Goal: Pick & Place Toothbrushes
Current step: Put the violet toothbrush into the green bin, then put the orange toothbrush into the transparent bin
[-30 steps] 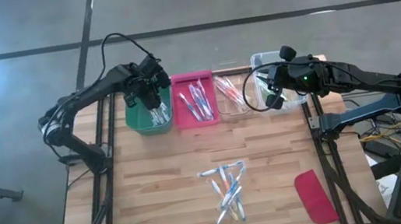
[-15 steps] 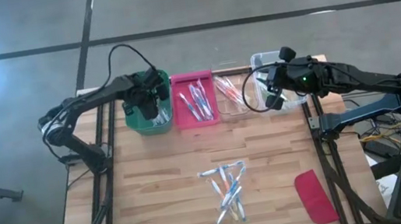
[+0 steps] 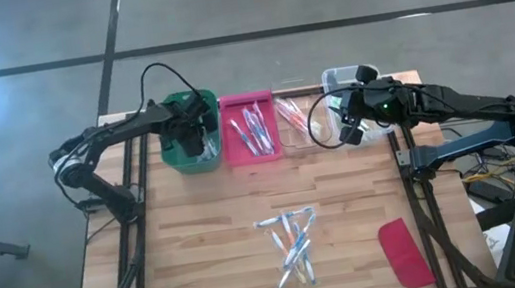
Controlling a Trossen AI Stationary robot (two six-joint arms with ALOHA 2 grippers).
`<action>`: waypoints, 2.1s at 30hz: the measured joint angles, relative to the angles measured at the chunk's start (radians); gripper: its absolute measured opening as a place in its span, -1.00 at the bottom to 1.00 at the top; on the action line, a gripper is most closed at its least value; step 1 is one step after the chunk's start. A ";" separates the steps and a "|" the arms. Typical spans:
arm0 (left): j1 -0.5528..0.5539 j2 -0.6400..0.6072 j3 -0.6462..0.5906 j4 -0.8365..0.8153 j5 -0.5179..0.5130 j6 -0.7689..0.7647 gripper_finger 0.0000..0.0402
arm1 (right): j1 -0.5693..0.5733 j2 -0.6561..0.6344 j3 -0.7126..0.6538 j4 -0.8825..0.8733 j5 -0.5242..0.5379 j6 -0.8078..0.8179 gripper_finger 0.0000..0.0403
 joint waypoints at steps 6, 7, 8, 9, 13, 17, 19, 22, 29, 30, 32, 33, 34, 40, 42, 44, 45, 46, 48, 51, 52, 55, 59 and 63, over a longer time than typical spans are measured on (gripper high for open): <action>-0.001 0.001 0.001 0.018 0.008 -0.066 -0.56 | 0.000 -0.001 0.000 0.002 0.000 -0.007 -0.32; -0.002 0.001 0.001 0.017 0.011 -0.081 -0.54 | 0.000 -0.001 0.000 0.003 0.000 -0.007 -0.33; -0.002 0.001 0.001 0.017 0.012 -0.092 -0.50 | 0.000 -0.001 0.000 0.003 0.000 -0.007 -0.35; -0.002 0.001 0.001 0.017 0.013 -0.098 -0.47 | 0.000 -0.001 0.000 0.003 0.000 -0.008 -0.36; -0.016 -0.004 0.004 0.018 -0.019 -0.115 -0.37 | 0.000 -0.001 0.001 0.004 0.001 -0.029 -0.41; -0.060 -0.043 0.026 0.021 -0.137 -0.189 -0.34 | 0.000 -0.001 0.001 0.015 0.042 -0.033 -0.45; -0.084 -0.073 0.041 0.019 -0.144 -0.280 -0.35 | 0.000 -0.001 0.001 0.037 0.074 -0.034 -0.47; -0.131 -0.126 0.063 0.022 -0.078 -0.476 -0.39 | -0.001 -0.001 0.002 0.091 0.085 -0.061 -0.51; -0.268 -0.251 0.080 0.053 -0.031 -0.923 -0.45 | 0.000 -0.001 0.002 0.238 0.086 -0.137 -0.65; -0.287 -0.265 0.080 0.061 -0.030 -1.008 -0.45 | 0.000 -0.001 0.002 0.265 0.086 -0.134 -0.67; -0.324 -0.289 0.080 0.091 -0.028 -1.218 -0.46 | 0.000 -0.001 0.002 0.309 0.079 -0.123 -0.71; -0.341 -0.298 0.080 0.107 -0.023 -1.336 -0.46 | 0.000 -0.001 0.002 0.323 0.074 -0.115 -0.73; -0.356 -0.307 0.080 0.122 -0.018 -1.456 -0.46 | 0.000 -0.001 0.002 0.335 0.071 -0.108 -0.75; -0.403 -0.329 0.080 0.243 -0.013 -1.855 -0.47 | 0.001 -0.001 0.002 0.344 0.064 -0.034 -0.84; -0.413 -0.331 0.084 0.264 0.001 -1.971 -0.47 | 0.002 -0.001 0.002 0.344 0.042 -0.009 -0.87; -0.433 -0.339 0.085 0.284 0.007 -2.030 -0.48 | 0.002 -0.001 0.002 0.344 -0.021 0.006 -0.89; -0.452 -0.344 0.083 0.295 0.006 -2.029 -0.50 | 0.002 -0.001 0.002 0.344 -0.064 0.008 -0.91; -0.475 -0.348 0.079 0.316 -0.001 -2.021 -0.53 | 0.002 -0.001 0.002 0.344 -0.109 0.009 -0.93; -0.524 -0.351 0.071 0.354 -0.022 -2.013 -0.59 | 0.003 0.000 0.002 0.346 -0.187 0.011 -0.95; -0.590 -0.351 0.069 0.407 -0.048 -2.018 -0.69 | 0.003 -0.001 0.002 0.358 -0.250 0.034 -0.96; -0.610 -0.352 0.069 0.425 -0.059 -2.019 -0.71 | 0.003 -0.001 0.002 0.363 -0.258 0.044 -0.96; -0.669 -0.351 0.069 0.453 -0.112 -2.027 -0.77 | 0.003 -0.002 0.003 0.378 -0.272 0.049 -0.96; -0.740 -0.346 0.068 0.491 -0.244 -2.018 -0.81 | 0.003 -0.007 0.002 0.380 -0.274 0.010 -0.96; -0.770 -0.339 0.068 0.569 -0.287 -1.998 -0.83 | 0.012 -0.036 0.003 0.335 -0.275 0.025 -0.96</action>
